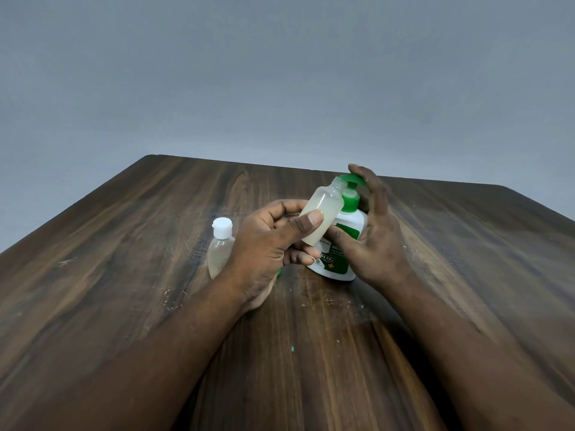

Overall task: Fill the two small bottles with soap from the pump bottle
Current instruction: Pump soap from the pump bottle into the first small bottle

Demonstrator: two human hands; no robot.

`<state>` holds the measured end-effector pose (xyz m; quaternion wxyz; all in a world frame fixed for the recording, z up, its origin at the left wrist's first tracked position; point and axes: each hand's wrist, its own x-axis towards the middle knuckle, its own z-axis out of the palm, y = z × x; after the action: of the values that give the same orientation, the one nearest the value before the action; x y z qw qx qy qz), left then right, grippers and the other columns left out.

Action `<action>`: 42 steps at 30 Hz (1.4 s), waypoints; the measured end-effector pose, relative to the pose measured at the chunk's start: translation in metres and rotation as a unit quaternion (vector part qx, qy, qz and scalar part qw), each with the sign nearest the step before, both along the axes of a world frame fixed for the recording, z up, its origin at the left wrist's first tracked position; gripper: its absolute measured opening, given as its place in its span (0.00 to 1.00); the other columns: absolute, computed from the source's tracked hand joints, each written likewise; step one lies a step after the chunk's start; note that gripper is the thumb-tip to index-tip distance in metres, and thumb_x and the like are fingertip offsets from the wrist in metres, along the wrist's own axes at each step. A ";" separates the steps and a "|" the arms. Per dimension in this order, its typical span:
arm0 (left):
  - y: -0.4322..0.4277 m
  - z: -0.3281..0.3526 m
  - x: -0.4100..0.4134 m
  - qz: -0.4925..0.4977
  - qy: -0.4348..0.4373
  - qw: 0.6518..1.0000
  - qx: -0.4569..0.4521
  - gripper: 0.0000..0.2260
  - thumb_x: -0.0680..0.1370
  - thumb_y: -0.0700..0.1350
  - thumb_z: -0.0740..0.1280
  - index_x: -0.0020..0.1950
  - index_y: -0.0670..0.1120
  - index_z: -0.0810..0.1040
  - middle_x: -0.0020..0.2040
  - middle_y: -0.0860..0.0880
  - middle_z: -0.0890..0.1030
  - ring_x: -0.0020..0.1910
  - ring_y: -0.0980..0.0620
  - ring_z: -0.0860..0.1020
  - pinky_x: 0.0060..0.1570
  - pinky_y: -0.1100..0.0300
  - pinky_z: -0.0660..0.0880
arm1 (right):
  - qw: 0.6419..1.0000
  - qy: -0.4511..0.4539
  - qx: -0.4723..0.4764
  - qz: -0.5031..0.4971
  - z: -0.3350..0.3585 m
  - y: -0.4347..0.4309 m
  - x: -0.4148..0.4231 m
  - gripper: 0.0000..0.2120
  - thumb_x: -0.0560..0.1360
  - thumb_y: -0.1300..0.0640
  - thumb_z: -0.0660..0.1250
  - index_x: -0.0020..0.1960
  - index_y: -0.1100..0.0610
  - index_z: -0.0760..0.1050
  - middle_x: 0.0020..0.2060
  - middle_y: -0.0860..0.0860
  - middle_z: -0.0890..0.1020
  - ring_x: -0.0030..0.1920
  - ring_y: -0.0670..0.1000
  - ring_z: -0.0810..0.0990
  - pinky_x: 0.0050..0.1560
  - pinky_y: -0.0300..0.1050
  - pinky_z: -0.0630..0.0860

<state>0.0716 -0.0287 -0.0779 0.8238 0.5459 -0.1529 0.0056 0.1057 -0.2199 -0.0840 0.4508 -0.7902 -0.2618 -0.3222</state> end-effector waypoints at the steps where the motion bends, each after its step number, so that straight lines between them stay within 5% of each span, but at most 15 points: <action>1: 0.000 0.000 0.000 0.000 -0.001 1.000 0.000 0.21 0.70 0.50 0.76 0.60 0.42 0.82 0.45 0.39 0.86 0.32 0.49 0.82 0.30 0.64 0.80 | 1.000 -0.005 -0.004 0.000 0.000 0.000 0.001 0.42 0.74 0.60 0.81 0.80 0.48 0.62 0.62 0.30 0.78 0.60 0.43 0.84 0.55 0.38 0.81; 10: 0.001 -0.002 0.000 0.000 0.005 1.000 0.006 0.21 0.71 0.49 0.76 0.61 0.41 0.82 0.47 0.38 0.86 0.31 0.50 0.82 0.29 0.64 0.79 | 1.000 -0.001 0.012 -0.004 0.000 0.003 -0.002 0.37 0.74 0.59 0.81 0.74 0.44 0.64 0.61 0.24 0.77 0.61 0.38 0.82 0.56 0.33 0.78; 19: 0.001 0.000 0.000 0.001 0.002 1.000 0.000 0.23 0.70 0.50 0.77 0.61 0.41 0.82 0.46 0.39 0.86 0.32 0.49 0.82 0.30 0.64 0.80 | 1.000 0.016 -0.009 -0.002 0.002 -0.001 -0.003 0.42 0.74 0.57 0.80 0.81 0.46 0.61 0.62 0.19 0.72 0.60 0.38 0.82 0.53 0.33 0.80; 42: 0.002 -0.002 0.000 0.001 0.009 1.000 0.008 0.22 0.71 0.50 0.76 0.62 0.40 0.82 0.47 0.39 0.86 0.31 0.50 0.82 0.29 0.65 0.79 | 1.000 0.006 -0.006 -0.019 0.003 0.003 -0.003 0.36 0.74 0.61 0.80 0.74 0.46 0.64 0.58 0.23 0.76 0.57 0.37 0.83 0.51 0.33 0.79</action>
<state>0.0713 -0.0264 -0.0800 0.8207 0.5525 -0.1456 0.0002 0.1029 -0.2172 -0.0807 0.4418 -0.7993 -0.2464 -0.3244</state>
